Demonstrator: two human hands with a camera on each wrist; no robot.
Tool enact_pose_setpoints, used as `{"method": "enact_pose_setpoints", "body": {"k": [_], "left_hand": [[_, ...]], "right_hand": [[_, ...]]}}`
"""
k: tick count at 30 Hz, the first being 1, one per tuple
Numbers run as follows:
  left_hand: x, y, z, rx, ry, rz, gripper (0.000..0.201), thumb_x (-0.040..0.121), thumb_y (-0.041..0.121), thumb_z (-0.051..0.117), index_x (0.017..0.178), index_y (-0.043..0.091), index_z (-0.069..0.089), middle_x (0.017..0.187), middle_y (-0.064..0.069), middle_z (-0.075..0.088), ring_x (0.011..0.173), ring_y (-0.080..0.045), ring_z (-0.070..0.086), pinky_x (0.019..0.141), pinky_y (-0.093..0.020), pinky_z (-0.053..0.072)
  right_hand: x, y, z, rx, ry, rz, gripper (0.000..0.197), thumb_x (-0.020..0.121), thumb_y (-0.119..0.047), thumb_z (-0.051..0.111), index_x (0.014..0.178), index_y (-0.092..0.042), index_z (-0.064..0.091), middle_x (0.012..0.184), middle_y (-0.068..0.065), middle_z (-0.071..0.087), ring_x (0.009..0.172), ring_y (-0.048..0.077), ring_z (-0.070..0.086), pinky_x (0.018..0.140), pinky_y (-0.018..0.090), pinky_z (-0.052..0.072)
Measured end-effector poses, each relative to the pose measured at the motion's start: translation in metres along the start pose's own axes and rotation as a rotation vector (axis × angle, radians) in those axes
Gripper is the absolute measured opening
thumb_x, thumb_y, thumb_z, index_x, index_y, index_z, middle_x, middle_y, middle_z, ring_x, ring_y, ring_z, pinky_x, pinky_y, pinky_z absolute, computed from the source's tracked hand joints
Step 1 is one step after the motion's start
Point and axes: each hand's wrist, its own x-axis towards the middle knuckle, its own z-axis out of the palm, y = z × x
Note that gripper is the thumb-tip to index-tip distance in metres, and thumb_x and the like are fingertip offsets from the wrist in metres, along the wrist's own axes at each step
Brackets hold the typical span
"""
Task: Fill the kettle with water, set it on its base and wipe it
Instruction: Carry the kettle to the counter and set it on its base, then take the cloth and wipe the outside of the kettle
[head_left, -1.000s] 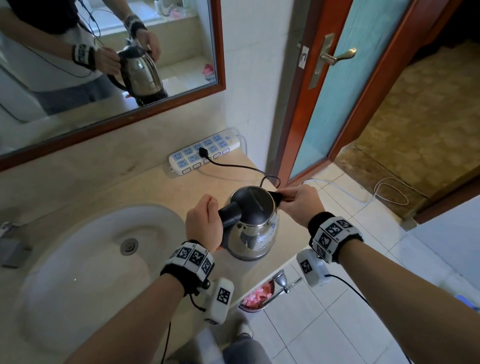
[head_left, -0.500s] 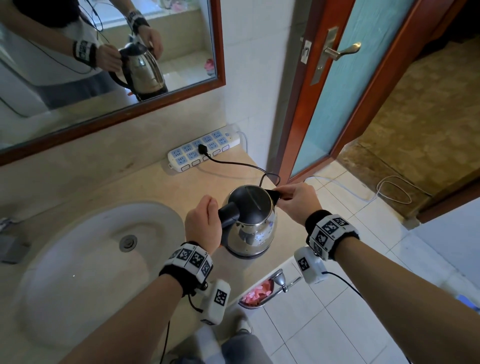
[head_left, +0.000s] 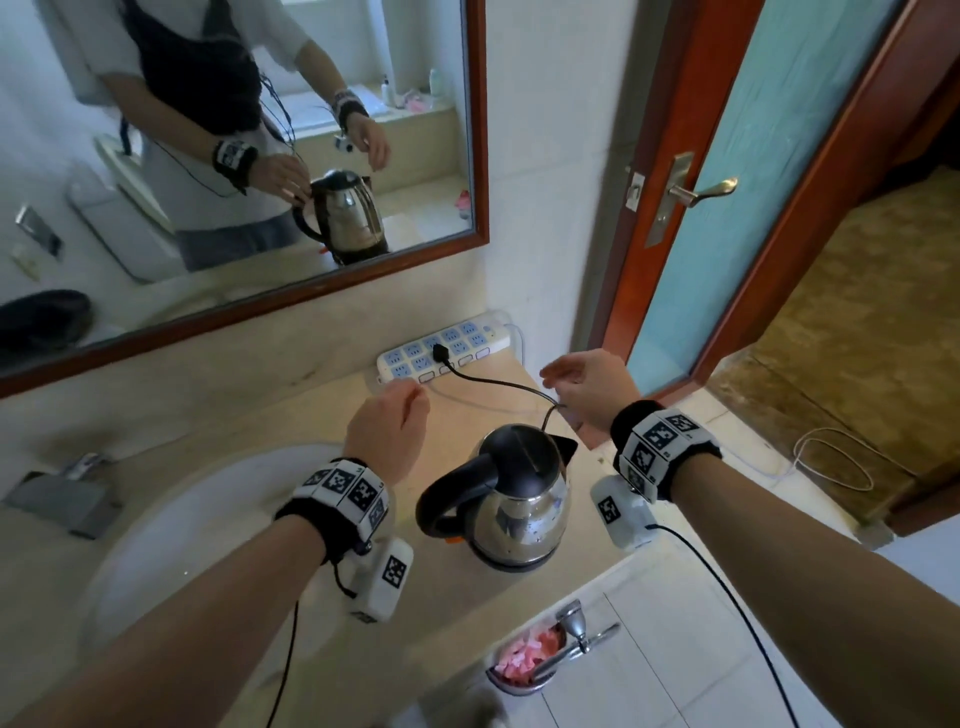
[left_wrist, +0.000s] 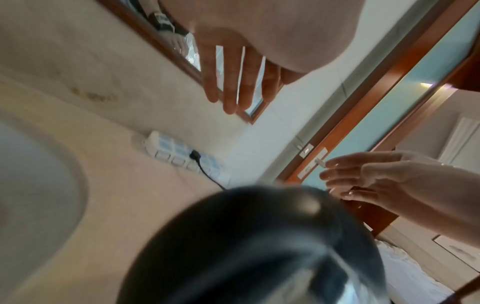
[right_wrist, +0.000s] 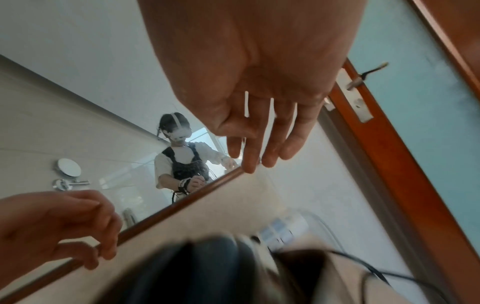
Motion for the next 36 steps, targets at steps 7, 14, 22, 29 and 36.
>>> {"method": "enact_pose_setpoints", "body": {"k": [7, 14, 22, 29, 36], "left_hand": [[0.061, 0.014, -0.103, 0.235, -0.029, -0.058, 0.015, 0.089, 0.021, 0.053, 0.102, 0.016, 0.06, 0.096, -0.003, 0.066, 0.09, -0.024, 0.061, 0.079, -0.033, 0.048], [0.089, 0.015, -0.238, 0.425, -0.034, -0.191, 0.048, 0.097, 0.034, 0.043, 0.14, 0.014, 0.039, 0.145, -0.013, 0.042, 0.131, -0.031, 0.041, 0.106, -0.04, 0.034], [0.003, -0.065, -0.357, 0.575, -0.031, -0.456, 0.064, 0.094, 0.047, 0.04, 0.149, 0.017, 0.023, 0.155, -0.011, 0.026, 0.142, -0.03, 0.024, 0.114, -0.044, 0.024], [-0.129, -0.139, -0.451, 0.554, 0.05, -0.751, 0.062, 0.095, 0.05, 0.034, 0.149, 0.022, 0.02, 0.156, -0.009, 0.025, 0.141, -0.03, 0.027, 0.114, -0.043, 0.025], [-0.268, -0.201, -0.512, 0.551, 0.056, -1.006, 0.063, 0.097, 0.043, 0.039, 0.15, 0.016, 0.019, 0.157, -0.012, 0.02, 0.144, -0.028, 0.018, 0.115, -0.041, 0.02]], "right_hand": [[0.049, -0.123, -0.035, -0.18, -0.058, -0.198, 0.03, 0.084, -0.011, 0.055, 0.108, -0.016, 0.073, 0.111, 0.003, 0.073, 0.105, 0.017, 0.067, 0.099, 0.025, 0.048], [0.075, -0.274, -0.037, -0.552, -0.132, -0.341, 0.052, 0.089, -0.038, 0.057, 0.139, -0.027, 0.048, 0.143, 0.002, 0.052, 0.129, 0.025, 0.05, 0.111, 0.036, 0.039], [0.032, -0.401, 0.096, -0.59, -0.277, -0.601, 0.057, 0.09, -0.047, 0.053, 0.143, -0.026, 0.043, 0.146, 0.006, 0.047, 0.135, 0.028, 0.042, 0.113, 0.039, 0.034], [-0.055, -0.496, 0.223, -0.613, -0.468, -0.839, 0.051, 0.092, -0.044, 0.051, 0.135, -0.017, 0.052, 0.136, 0.011, 0.055, 0.125, 0.031, 0.05, 0.106, 0.039, 0.041], [-0.167, -0.548, 0.342, -0.639, -0.641, -1.025, 0.052, 0.094, -0.044, 0.049, 0.138, -0.018, 0.049, 0.139, 0.009, 0.053, 0.128, 0.029, 0.048, 0.105, 0.034, 0.039]]}}
